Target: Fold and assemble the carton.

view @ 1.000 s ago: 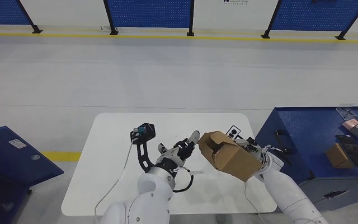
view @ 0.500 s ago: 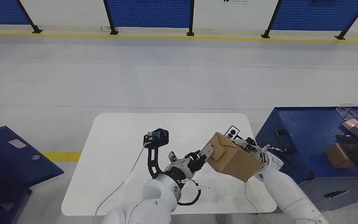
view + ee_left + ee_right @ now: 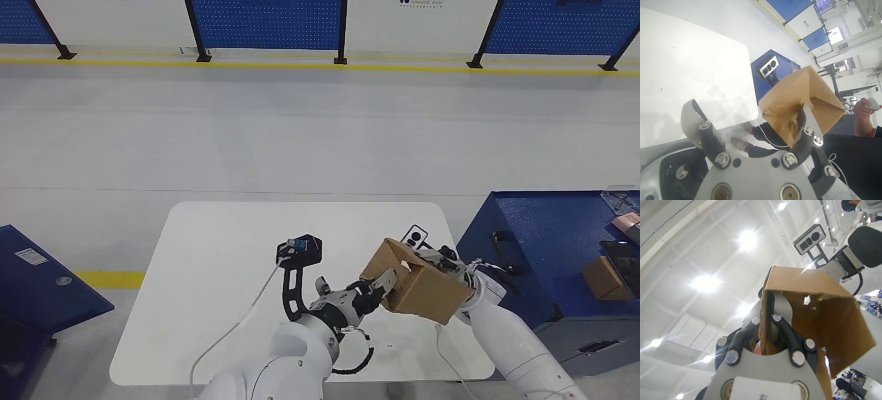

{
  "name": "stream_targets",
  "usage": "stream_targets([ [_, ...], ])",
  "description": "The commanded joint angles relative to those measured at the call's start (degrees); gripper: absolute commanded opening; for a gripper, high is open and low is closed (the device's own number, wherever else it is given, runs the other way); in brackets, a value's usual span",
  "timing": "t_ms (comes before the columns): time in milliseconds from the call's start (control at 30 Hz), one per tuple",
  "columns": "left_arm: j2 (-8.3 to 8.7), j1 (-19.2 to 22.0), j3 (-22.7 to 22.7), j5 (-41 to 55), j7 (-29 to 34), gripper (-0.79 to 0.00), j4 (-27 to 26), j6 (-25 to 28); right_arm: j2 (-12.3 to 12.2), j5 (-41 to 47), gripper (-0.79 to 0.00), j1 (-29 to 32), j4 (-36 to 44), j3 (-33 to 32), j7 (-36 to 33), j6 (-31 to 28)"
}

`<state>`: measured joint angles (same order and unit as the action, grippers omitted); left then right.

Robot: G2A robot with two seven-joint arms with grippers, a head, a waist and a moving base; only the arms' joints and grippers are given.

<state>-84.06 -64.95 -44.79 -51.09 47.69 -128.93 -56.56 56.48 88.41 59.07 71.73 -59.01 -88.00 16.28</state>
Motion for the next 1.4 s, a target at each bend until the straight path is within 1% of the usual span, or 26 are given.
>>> stream_targets([
  [0,-0.18,0.3,0.2,0.1,-0.3,0.0,0.7,-0.3,0.0,0.0,-0.785,0.0,0.1,0.1,0.0,0.0],
  [100,-0.43,0.7,0.5,0.2,-0.7,0.0,1.4,-0.8,0.1,-0.1,-0.785,0.0,0.2,0.2,0.0,0.0],
  [200,-0.56,0.9,0.2,0.4,-0.9,0.0,0.8,-1.0,0.1,0.1,-0.785,0.0,0.2,0.2,0.0,0.0],
  [300,-0.54,0.2,-0.7,0.8,-1.1,0.0,-1.6,-1.1,0.1,0.2,-0.785,-0.1,-0.2,0.1,0.0,0.0],
  [500,-0.13,-1.9,-4.3,0.7,-1.6,0.0,-5.2,-0.8,0.2,0.4,-0.785,-0.2,-0.5,0.1,0.0,0.0],
  [633,0.03,-2.4,-4.7,0.0,-1.7,0.0,-3.3,-0.2,0.3,0.4,-0.785,-0.5,-0.4,0.4,0.0,0.0],
  [733,0.05,-2.2,-3.9,-0.2,-0.6,0.0,-2.1,0.5,0.3,0.4,-0.785,-0.7,-0.3,0.6,0.0,0.0],
  [967,-0.18,-1.0,-2.3,-2.1,-0.2,0.0,0.2,-0.2,0.4,0.4,-0.785,-0.7,-0.2,0.7,0.0,0.0],
  [1067,-0.32,-1.0,-2.5,-1.7,-0.6,0.0,-1.1,-0.6,0.4,0.5,-0.785,-0.6,-0.1,0.7,0.0,0.0],
  [1233,-0.3,-2.5,-4.4,-0.1,-1.5,0.0,-4.6,-0.1,0.4,0.3,-0.785,-0.5,-0.6,0.1,0.0,-0.1],
  [1367,-0.3,-2.5,-4.4,-0.1,-1.5,0.0,-4.6,-0.1,0.4,0.3,-0.785,-0.5,-0.6,0.1,0.0,-0.1],
])
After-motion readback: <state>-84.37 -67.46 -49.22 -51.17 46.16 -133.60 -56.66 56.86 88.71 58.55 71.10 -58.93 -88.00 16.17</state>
